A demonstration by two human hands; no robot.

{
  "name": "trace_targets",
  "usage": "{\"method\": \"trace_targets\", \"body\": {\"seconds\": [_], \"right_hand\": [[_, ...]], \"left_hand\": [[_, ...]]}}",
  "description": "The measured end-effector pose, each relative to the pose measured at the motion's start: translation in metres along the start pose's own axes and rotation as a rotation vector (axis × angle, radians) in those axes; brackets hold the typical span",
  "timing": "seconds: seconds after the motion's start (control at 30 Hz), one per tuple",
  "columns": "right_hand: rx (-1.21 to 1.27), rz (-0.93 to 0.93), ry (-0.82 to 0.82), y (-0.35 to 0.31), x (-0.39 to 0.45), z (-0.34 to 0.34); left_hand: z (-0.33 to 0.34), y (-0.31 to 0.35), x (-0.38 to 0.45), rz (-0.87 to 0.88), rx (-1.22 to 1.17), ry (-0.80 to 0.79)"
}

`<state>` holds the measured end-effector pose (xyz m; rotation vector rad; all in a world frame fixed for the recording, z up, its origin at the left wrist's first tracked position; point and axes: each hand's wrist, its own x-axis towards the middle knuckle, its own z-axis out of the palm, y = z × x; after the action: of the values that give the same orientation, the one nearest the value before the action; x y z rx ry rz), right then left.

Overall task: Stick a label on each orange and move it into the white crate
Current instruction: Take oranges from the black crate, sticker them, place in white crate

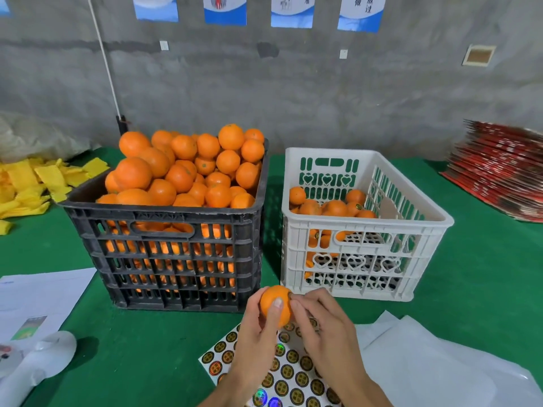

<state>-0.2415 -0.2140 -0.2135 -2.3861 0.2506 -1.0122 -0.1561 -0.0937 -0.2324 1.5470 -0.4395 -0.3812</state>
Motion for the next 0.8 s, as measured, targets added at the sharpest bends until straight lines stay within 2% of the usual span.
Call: {"method": "trace_targets", "body": {"seconds": [0.1, 0.2, 0.27, 0.33, 0.4, 0.47, 0.5, 0.53, 0.6, 0.67, 0.73, 0.8], "right_hand": [[-0.039, -0.001, -0.134, -0.009, 0.002, -0.01], [-0.015, 0.149, -0.213, -0.021, 0.014, -0.012], [0.153, 0.251, -0.119, -0.028, 0.034, -0.014], [0.441, 0.311, 0.069, -0.031, 0.058, -0.022], [0.797, 0.377, 0.181, -0.038, 0.082, -0.031], [1.117, 0.394, 0.209, -0.047, 0.106, -0.038], [1.191, 0.386, 0.209, -0.051, 0.115, -0.041], [1.198, 0.344, 0.2, -0.053, 0.124, -0.045], [1.05, 0.234, 0.145, -0.052, 0.134, -0.051], [0.954, 0.208, 0.077, -0.045, 0.136, -0.054], [0.944, 0.233, 0.04, -0.039, 0.131, -0.053], [0.939, 0.252, 0.043, -0.035, 0.123, -0.046]], "left_hand": [[-0.003, 0.025, 0.006, 0.04, -0.032, 0.001], [0.001, 0.061, 0.014, 0.098, 0.038, -0.062], [0.004, 0.089, 0.022, 0.184, 0.127, -0.164], [0.006, 0.122, 0.032, 0.3, 0.26, -0.281], [0.006, 0.153, 0.049, 0.444, 0.406, -0.332], [0.006, 0.18, 0.068, 0.543, 0.502, -0.279], [0.003, 0.193, 0.077, 0.57, 0.533, -0.22], [-0.001, 0.204, 0.087, 0.603, 0.554, -0.143], [-0.021, 0.22, 0.104, 0.66, 0.635, 0.024], [-0.051, 0.229, 0.121, 0.585, 0.839, 0.13], [-0.08, 0.233, 0.133, 0.241, 1.117, 0.114], [-0.095, 0.237, 0.135, -0.163, 1.35, 0.013]]}}
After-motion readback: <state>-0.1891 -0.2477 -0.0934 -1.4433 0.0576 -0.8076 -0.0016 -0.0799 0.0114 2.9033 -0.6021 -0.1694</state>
